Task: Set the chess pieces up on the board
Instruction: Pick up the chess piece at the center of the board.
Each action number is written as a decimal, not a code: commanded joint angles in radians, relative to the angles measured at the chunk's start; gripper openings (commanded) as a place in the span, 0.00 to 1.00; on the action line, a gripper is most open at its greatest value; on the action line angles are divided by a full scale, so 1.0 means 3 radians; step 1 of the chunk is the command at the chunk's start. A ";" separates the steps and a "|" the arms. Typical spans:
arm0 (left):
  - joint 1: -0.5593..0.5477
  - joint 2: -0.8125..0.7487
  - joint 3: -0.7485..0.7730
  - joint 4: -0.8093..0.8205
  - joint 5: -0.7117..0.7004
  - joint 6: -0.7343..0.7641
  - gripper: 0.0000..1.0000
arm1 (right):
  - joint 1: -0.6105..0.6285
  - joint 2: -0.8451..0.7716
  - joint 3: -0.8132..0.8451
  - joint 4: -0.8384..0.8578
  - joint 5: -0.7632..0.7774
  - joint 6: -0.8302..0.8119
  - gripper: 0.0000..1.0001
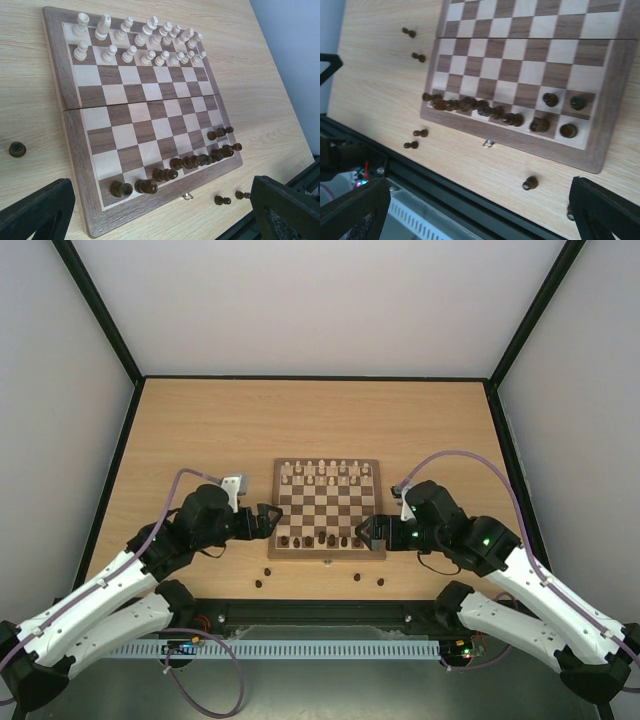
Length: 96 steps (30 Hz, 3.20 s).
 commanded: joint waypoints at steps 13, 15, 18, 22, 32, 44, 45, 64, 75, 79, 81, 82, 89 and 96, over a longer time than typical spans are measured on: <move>0.0017 -0.0277 0.0012 -0.0187 0.0007 -0.0117 0.99 | 0.0005 -0.0155 -0.0210 0.0283 -0.0708 -0.0255 0.99; 0.0017 -0.0314 -0.0043 -0.0159 0.0033 -0.0186 0.99 | 0.0009 -0.0127 -0.0261 0.0241 -0.0748 -0.0335 0.99; 0.0017 -0.0350 -0.0094 -0.0180 0.0028 -0.0264 0.99 | 0.0008 -0.0115 -0.0286 0.0158 -0.0728 -0.0285 0.97; 0.0017 -0.0462 -0.0189 -0.0165 -0.0038 -0.0394 0.99 | 0.0016 -0.0149 -0.0308 -0.0116 -0.0459 -0.0085 0.84; 0.0019 -0.0423 -0.0373 0.0006 0.0013 -0.0502 0.99 | 0.0019 -0.0113 -0.0883 -0.0364 0.0230 0.0326 0.67; 0.0017 -0.0221 -0.0137 -0.0086 -0.0086 -0.0252 0.99 | 0.0500 0.0664 -0.0865 -0.0112 0.0607 0.0729 0.63; 0.0017 -0.0219 -0.0129 -0.0094 -0.0080 -0.0236 0.99 | 0.0535 0.0717 -0.0857 -0.0130 0.0640 0.0766 0.63; 0.0017 -0.0380 -0.0173 -0.0126 -0.0018 -0.0222 0.99 | 0.1017 0.1311 -0.0947 0.0060 0.0727 0.1114 0.30; 0.0017 -0.0405 -0.0174 -0.0131 0.0003 -0.0225 0.99 | 0.1027 0.1311 -0.1048 0.0120 0.0649 0.1138 0.18; 0.0017 -0.0410 -0.0173 -0.0134 0.0008 -0.0227 0.99 | 0.1038 0.1316 -0.1069 0.0125 0.0650 0.1154 0.13; 0.0019 -0.0417 -0.0168 -0.0141 0.0013 -0.0227 0.99 | 0.1045 0.1321 -0.1053 0.0128 0.0657 0.1155 0.09; 0.0018 -0.0421 -0.0161 -0.0146 0.0013 -0.0227 0.99 | 0.1043 0.1318 -0.1027 0.0118 0.0671 0.1152 0.08; 0.0017 -0.0447 -0.0075 -0.0230 0.0013 -0.0211 0.99 | 0.1043 0.1207 -0.0437 -0.0386 0.0952 0.1081 0.07; 0.0017 -0.0519 -0.0055 -0.0275 -0.0015 -0.0225 0.99 | 0.0972 0.1452 0.0473 -0.0810 0.1268 0.0681 0.09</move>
